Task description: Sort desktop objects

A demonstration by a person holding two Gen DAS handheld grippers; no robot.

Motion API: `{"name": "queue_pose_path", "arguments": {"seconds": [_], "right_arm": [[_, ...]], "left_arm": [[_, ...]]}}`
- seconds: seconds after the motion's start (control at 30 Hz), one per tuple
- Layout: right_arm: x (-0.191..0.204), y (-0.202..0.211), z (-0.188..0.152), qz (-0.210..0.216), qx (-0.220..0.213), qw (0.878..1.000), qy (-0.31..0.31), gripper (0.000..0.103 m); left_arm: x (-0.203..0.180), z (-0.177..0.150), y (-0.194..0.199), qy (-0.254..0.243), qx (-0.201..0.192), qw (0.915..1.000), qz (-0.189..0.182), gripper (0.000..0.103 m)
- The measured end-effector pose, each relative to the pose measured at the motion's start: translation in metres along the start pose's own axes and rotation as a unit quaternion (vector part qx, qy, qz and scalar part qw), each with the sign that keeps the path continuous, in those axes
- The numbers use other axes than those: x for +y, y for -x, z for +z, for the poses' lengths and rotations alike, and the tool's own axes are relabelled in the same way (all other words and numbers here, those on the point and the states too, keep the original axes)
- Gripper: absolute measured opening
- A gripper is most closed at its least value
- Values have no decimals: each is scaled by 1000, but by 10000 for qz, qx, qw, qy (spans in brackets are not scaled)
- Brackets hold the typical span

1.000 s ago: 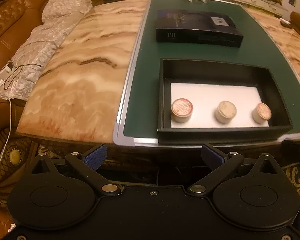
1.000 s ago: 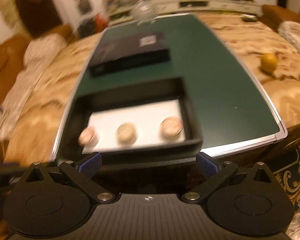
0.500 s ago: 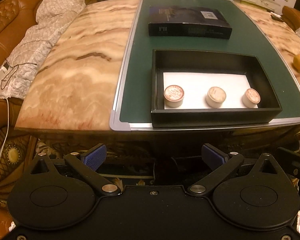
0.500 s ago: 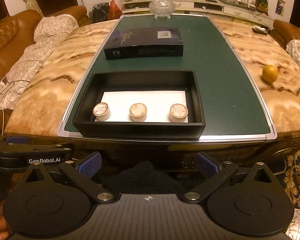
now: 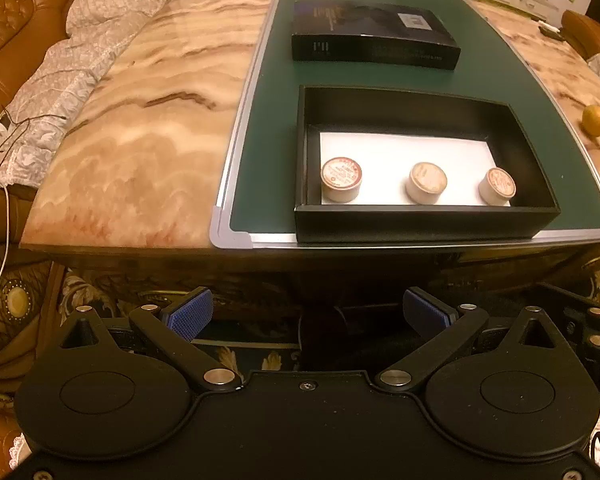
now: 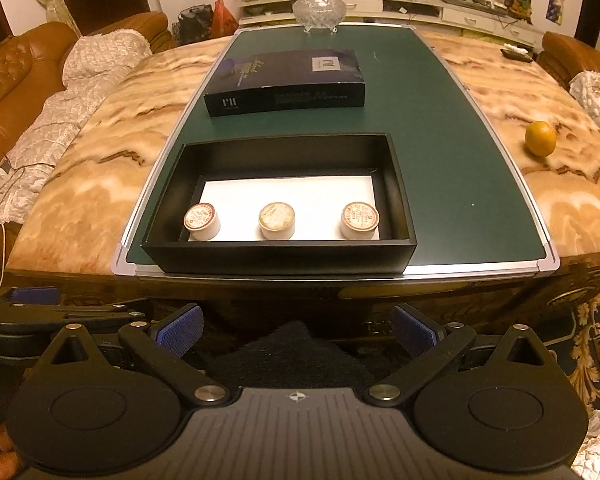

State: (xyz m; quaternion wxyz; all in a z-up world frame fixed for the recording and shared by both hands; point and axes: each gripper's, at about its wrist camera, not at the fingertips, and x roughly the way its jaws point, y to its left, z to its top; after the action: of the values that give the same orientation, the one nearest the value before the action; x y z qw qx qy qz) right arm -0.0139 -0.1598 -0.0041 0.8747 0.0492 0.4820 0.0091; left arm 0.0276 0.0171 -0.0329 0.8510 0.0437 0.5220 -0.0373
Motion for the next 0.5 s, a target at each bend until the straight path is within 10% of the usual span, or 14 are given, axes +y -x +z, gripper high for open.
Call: {"name": "queue_pose_path", "arguments": {"seconds": [0.5], "right_arm": [[-1, -15, 0, -177, 72, 9998, 0, 103]], "left_arm": [[-2, 2, -8, 2, 108, 9999, -10, 103]]}}
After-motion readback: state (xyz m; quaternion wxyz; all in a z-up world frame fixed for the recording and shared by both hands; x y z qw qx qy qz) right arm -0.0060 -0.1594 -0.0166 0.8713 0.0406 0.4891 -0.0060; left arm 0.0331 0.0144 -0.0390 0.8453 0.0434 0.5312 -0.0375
